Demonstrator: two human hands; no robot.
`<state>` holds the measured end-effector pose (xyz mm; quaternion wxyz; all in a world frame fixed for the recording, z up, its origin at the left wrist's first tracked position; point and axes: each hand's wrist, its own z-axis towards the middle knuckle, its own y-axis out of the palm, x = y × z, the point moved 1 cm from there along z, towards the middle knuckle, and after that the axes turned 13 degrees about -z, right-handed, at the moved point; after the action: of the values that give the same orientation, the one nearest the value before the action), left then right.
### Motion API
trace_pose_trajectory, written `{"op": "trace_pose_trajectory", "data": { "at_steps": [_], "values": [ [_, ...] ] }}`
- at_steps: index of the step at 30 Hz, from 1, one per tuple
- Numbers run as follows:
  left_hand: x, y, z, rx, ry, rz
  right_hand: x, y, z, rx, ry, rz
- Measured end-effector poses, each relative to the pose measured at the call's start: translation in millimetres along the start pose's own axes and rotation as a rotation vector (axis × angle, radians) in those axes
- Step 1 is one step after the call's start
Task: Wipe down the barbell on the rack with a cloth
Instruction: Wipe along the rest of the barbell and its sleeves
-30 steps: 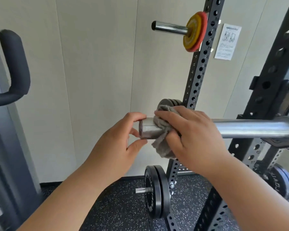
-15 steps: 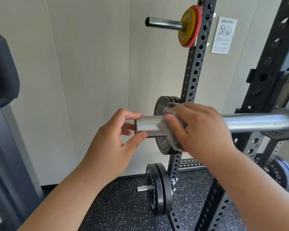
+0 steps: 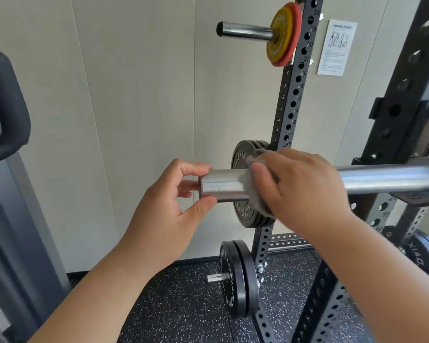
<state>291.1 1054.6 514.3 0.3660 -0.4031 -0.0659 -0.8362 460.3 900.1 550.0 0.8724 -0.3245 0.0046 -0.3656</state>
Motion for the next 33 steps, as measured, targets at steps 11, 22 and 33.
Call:
{"op": "trace_pose_trajectory", "data": {
  "at_steps": [11,22,33],
  "values": [
    [2.2,2.7,-0.8,0.017,0.038,0.096,-45.4,2.7,-14.9,0.193,-0.098,0.054],
    [-4.4,4.3,2.0,0.004,-0.081,0.016,-59.9,4.5,-18.1,0.275,-0.005,0.081],
    [-6.2,11.9,13.3,0.117,-0.201,-0.044,-54.7,4.2,-23.1,0.23,0.083,0.104]
  ]
}}
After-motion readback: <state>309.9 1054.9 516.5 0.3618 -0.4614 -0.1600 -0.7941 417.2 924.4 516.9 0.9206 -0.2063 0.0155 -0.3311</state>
